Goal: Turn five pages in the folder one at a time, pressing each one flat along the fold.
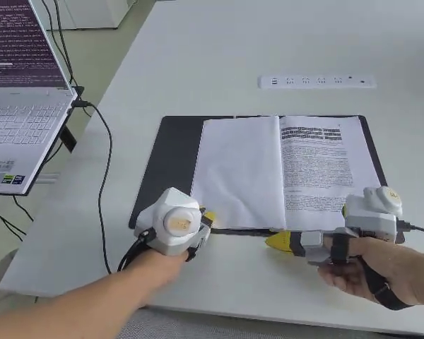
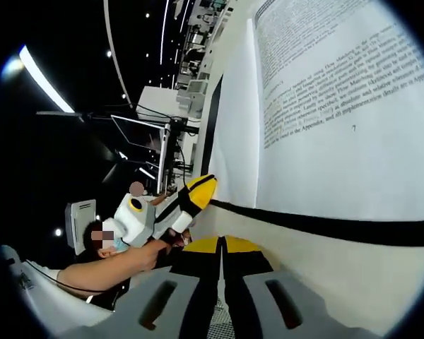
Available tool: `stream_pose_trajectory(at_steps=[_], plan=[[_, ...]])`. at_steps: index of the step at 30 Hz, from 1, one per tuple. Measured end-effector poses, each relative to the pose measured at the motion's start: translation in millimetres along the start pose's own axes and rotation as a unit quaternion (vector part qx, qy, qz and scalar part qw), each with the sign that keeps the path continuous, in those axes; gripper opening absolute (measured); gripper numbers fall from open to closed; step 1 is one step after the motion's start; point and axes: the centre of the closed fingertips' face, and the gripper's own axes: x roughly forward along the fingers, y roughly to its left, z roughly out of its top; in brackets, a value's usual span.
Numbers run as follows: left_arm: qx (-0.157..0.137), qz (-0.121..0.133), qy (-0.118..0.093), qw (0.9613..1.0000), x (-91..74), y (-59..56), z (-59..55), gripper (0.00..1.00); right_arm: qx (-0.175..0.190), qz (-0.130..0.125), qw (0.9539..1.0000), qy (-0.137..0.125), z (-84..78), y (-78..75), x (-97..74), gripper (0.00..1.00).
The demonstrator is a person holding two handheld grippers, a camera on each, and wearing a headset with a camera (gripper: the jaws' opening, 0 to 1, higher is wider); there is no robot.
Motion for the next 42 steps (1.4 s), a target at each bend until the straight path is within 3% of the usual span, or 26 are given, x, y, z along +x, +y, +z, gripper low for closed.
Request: stream_pose_trajectory(at_steps=[4, 6, 8, 9, 11, 14, 19, 21, 22, 24, 29, 32, 35, 38, 42], plan=[[-0.007, 0.003, 0.002, 1.0000, 0.0, 0.1, 0.1, 0.08, -0.031, 0.004, 0.9995, -0.007, -3.7, 18.3, -8.8, 0.00], [-0.003, 0.004, 0.009, 0.9999, -0.3, -0.6, 1.2, 0.08, -0.078, -0.014, 0.9967, -0.018, -1.7, 25.1, -15.3, 0.00], [0.000, 0.006, 0.023, 0.9997, -1.7, -0.4, 2.0, 0.08, -0.117, -0.030, 0.9922, -0.029, 1.2, 32.2, -24.4, 0.00], [-0.005, 0.009, 0.031, 0.9995, -3.6, 0.4, 1.6, 0.08, -0.127, -0.046, 0.9900, -0.041, 3.6, 35.8, -30.8, 0.03], [-0.012, 0.009, 0.035, 0.9993, -7.4, 2.3, 2.6, 0.06, -0.150, -0.051, 0.9857, -0.056, 7.2, 42.8, -40.2, 0.12], [-0.045, 0.012, 0.017, 0.9987, -22.5, 5.6, 12.1, 0.05, -0.178, -0.076, 0.9774, -0.084, 14.1, 49.7, -60.5, 0.15], [-0.058, 0.006, 0.009, 0.9983, -44.7, 5.1, 20.6, 0.10, -0.215, -0.157, 0.9549, -0.132, 27.9, 48.9, -98.1, 0.29], [-0.065, -0.001, -0.003, 0.9979, -55.0, 3.5, 26.8, 0.14, -0.239, -0.191, 0.9397, -0.153, 32.7, 47.7, -112.7, 0.35], [-0.069, -0.005, 0.005, 0.9976, -60.5, 2.8, 25.9, 0.16, -0.244, -0.208, 0.9336, -0.160, 33.3, 46.6, -120.7, 0.38], [-0.074, -0.009, -0.002, 0.9972, -69.0, 1.0, 29.9, 0.23, -0.260, -0.234, 0.9206, -0.174, 35.3, 46.5, -131.9, 0.43], [-0.062, -0.020, -0.022, 0.9976, -88.6, -4.6, 44.9, 0.37, -0.288, -0.274, 0.8958, -0.198, 37.2, 51.7, -149.9, 0.63], [-0.047, -0.019, -0.033, 0.9982, -97.4, -6.3, 53.5, 0.37, -0.298, -0.284, 0.8875, -0.208, 37.7, 55.2, -154.1, 0.64], [-0.039, -0.014, -0.051, 0.9978, -106.4, -7.8, 64.4, 0.48, -0.326, -0.305, 0.8625, -0.239, 46.4, 60.4, -164.5, 0.69], [-0.041, -0.008, -0.072, 0.9965, -115.9, -8.1, 74.6, 0.56, -0.350, -0.312, 0.8437, -0.261, 50.9, 67.4, -170.6, 0.73], [-0.032, -0.004, -0.077, 0.9965, -122.2, -7.5, 76.0, 0.58, -0.360, -0.313, 0.8335, -0.279, 54.7, 67.1, -176.5, 0.74]])
